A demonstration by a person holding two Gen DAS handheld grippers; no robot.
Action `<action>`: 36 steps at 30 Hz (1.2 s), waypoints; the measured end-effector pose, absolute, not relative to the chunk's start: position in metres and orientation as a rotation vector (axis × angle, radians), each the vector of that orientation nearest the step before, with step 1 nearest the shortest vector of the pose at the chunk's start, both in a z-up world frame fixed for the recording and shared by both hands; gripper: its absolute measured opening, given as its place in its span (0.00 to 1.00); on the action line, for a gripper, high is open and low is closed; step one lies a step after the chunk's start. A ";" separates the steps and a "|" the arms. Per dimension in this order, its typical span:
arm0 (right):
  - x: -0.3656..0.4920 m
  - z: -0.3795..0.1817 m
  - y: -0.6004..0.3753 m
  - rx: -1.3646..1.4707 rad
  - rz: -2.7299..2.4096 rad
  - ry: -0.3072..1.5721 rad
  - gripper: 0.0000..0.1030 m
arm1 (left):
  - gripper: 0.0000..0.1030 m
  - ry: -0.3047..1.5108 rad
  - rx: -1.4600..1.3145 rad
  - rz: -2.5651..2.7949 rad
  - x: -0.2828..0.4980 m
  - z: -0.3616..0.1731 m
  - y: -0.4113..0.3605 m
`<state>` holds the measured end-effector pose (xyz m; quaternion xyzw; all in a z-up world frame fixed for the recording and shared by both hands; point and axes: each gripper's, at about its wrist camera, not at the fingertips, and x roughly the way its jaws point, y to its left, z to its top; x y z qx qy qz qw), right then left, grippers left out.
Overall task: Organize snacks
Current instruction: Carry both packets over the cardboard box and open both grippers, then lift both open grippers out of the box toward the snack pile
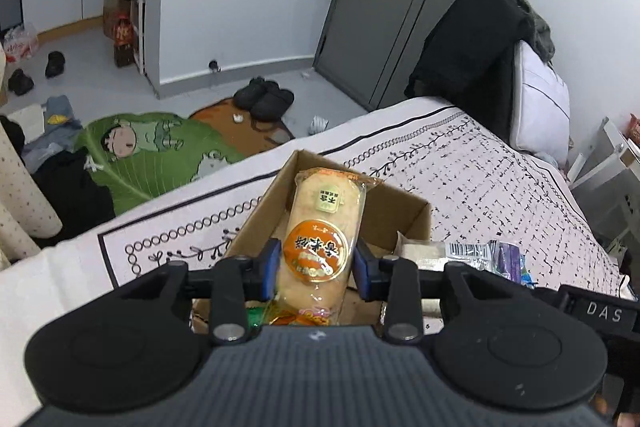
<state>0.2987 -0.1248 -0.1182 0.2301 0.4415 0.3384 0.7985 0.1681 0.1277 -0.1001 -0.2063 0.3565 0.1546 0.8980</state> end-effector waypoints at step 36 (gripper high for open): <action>0.288 -0.064 -0.186 0.235 0.594 0.876 0.90 | 0.79 0.752 -0.398 0.399 0.163 -0.082 0.108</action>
